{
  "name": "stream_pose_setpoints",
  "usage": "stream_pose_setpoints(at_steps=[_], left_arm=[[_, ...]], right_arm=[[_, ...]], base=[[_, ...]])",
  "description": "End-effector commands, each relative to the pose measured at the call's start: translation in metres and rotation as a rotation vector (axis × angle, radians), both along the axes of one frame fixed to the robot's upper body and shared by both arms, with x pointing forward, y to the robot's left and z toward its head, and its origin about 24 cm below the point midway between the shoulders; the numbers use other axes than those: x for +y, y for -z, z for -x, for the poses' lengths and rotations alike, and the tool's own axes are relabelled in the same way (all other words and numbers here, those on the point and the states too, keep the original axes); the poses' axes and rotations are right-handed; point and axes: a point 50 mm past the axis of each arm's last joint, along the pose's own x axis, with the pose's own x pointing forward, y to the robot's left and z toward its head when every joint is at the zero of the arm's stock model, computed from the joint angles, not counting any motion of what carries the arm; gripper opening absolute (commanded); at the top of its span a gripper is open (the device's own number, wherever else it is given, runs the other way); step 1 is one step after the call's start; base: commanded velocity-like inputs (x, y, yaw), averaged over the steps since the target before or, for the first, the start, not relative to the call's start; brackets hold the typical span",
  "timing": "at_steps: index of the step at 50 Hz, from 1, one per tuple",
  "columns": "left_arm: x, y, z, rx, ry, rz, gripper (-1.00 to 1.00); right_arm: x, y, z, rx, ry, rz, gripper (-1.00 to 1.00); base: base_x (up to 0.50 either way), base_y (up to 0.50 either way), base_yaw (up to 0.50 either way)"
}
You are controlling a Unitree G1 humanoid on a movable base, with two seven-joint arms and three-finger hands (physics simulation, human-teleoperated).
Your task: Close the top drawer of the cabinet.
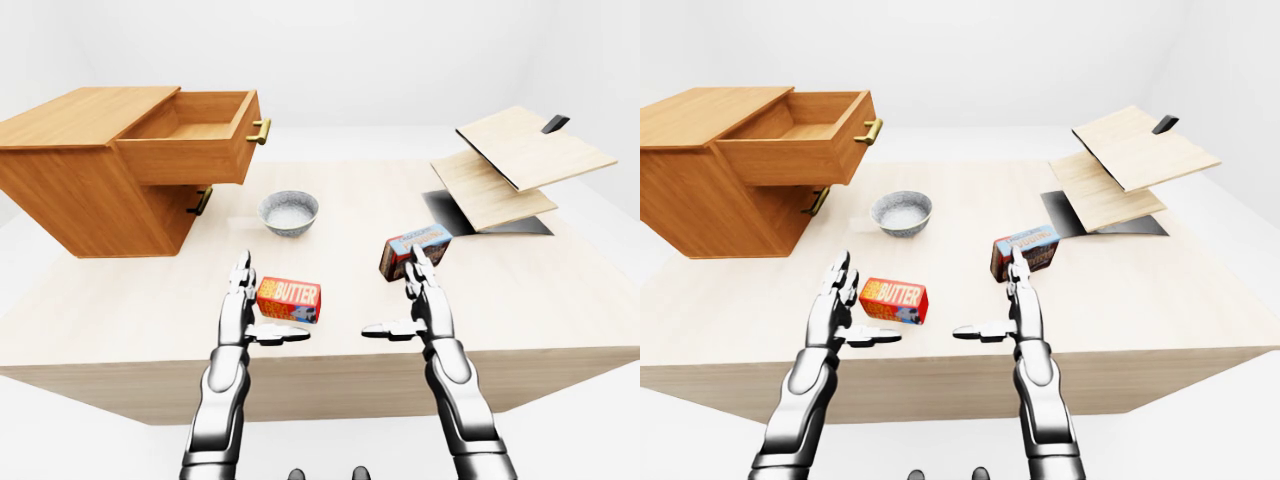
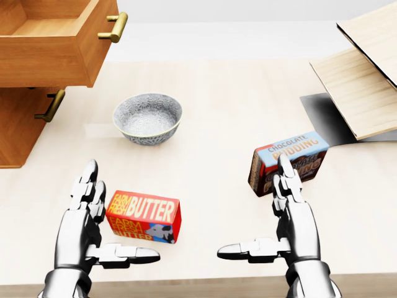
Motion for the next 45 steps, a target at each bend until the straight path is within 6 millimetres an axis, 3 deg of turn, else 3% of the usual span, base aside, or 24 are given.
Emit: stream_pose_setpoints(at_steps=[1,16,25,30,38,39,45], left_arm=[[0.006,0.002,-0.002,0.01,0.018,-0.003,1.0],[0.004,0.005,-0.004,0.044,0.035,-0.007,1.0],[-0.004,-0.003,-0.012,0.042,0.084,-0.072,1.0],[-0.01,-0.017,-0.024,-0.003,0.113,-0.092,1.0],[-0.017,-0.063,-0.046,-0.17,0.133,-0.098,1.0],[-0.017,-0.074,-0.048,-0.211,0.132,-0.099,1.0],[-0.019,-0.097,-0.048,-0.305,0.128,-0.101,1.0]], right_arm=[[-0.006,-0.002,0.001,-0.001,-0.002,0.01,1.0],[-0.009,-0.003,0.003,0.004,0.005,0.006,1.0],[-0.007,-0.011,-0.003,0.001,-0.011,0.006,1.0],[-0.001,-0.03,-0.009,-0.076,-0.036,0.011,1.0],[0.005,-0.087,-0.025,-0.301,-0.071,0.034,1.0],[0.005,-0.092,-0.027,-0.316,-0.07,0.034,1.0],[0.008,-0.109,-0.029,-0.383,-0.079,0.031,1.0]], base=[[0.0,0.0,0.0],[0.0,0.0,0.0],[0.0,0.0,0.0],[0.0,0.0,0.0],[0.0,0.0,0.0],[0.0,0.0,0.0],[0.0,0.0,0.0]])
